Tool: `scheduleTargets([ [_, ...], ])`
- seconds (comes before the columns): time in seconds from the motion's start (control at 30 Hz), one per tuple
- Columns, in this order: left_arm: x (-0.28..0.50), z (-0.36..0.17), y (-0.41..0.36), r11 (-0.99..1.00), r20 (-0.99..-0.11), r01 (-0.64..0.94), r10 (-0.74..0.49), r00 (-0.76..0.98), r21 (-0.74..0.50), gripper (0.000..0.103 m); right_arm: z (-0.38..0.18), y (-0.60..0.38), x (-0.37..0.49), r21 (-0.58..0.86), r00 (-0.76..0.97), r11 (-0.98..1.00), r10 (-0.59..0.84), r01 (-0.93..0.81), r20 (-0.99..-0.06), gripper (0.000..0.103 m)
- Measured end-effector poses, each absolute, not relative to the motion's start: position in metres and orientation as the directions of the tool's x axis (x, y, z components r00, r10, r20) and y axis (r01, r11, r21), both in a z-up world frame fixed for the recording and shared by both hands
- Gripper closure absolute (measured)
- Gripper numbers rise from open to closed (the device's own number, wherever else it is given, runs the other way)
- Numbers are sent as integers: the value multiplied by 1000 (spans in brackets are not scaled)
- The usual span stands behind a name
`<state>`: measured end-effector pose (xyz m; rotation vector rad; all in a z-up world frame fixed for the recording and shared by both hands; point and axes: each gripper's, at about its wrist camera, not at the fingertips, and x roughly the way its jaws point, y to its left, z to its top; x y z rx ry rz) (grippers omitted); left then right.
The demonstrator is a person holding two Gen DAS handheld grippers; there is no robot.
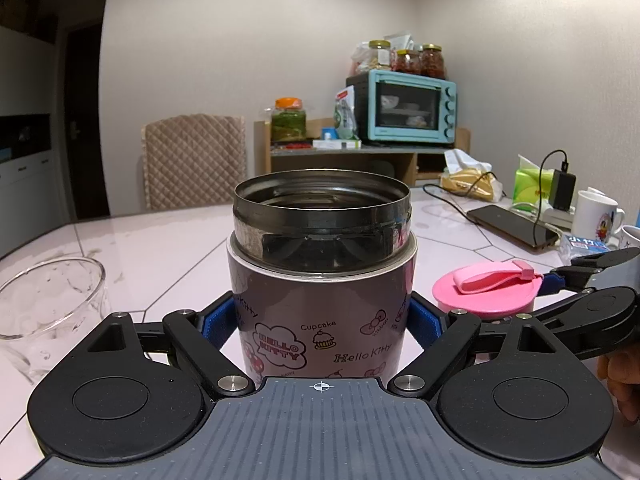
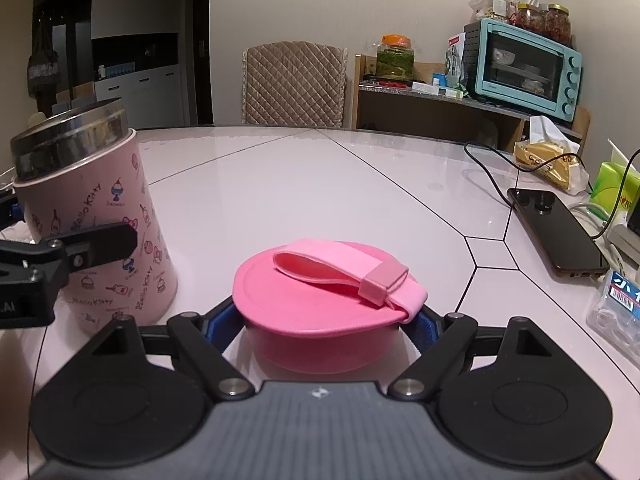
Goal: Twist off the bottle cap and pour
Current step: 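Open the right gripper to release the pink cap on the table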
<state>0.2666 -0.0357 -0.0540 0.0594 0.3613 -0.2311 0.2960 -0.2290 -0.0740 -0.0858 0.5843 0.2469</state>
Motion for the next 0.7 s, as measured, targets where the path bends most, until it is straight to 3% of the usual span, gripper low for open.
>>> scheduleTargets([
  [0.7,267,-54,-29,971,-357,238,-216,909,19,13,-76,-233,292,-12,806,968,200,-249,-557,3],
])
